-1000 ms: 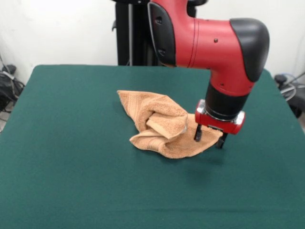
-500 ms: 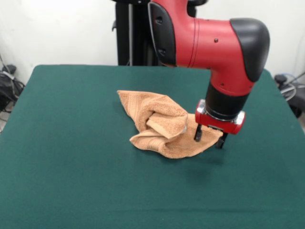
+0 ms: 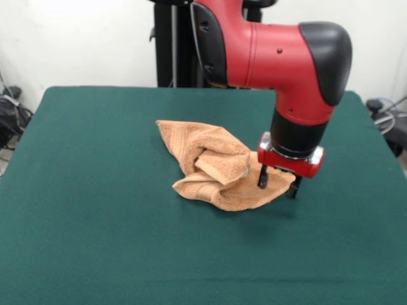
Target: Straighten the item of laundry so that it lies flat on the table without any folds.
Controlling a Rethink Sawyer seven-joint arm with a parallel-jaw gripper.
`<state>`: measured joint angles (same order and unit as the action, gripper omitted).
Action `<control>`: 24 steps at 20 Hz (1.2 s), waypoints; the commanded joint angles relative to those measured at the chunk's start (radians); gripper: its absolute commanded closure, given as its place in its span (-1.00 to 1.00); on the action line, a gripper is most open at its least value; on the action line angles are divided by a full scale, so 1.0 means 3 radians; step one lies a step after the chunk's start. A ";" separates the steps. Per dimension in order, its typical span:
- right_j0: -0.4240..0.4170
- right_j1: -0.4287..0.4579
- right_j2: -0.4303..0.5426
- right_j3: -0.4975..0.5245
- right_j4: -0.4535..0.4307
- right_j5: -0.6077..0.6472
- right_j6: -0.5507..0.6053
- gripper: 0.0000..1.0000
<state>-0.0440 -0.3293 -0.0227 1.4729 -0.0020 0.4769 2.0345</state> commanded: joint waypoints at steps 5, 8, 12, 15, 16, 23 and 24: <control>-0.0516 0.0295 0.0173 0.0351 -0.0393 -0.0792 0.0100 -1.00; -0.0559 0.0318 0.0198 0.0353 -0.0437 -0.0835 0.0099 -1.00; -0.0599 0.0335 0.0217 0.0359 -0.0472 -0.0869 0.0085 -1.00; -0.0623 0.0340 0.0232 0.0366 -0.0489 -0.0881 0.0076 -1.00; -0.0630 0.0345 0.0238 0.0363 -0.0494 -0.0879 0.0076 -1.00; -0.0646 0.0351 0.0259 0.0342 -0.0560 -0.0877 0.0127 -1.00; -0.0645 0.0351 0.0259 0.0340 -0.0565 -0.0875 0.0129 -1.00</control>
<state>-0.1758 -0.3609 0.0679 1.5377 -0.0595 0.3853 2.0347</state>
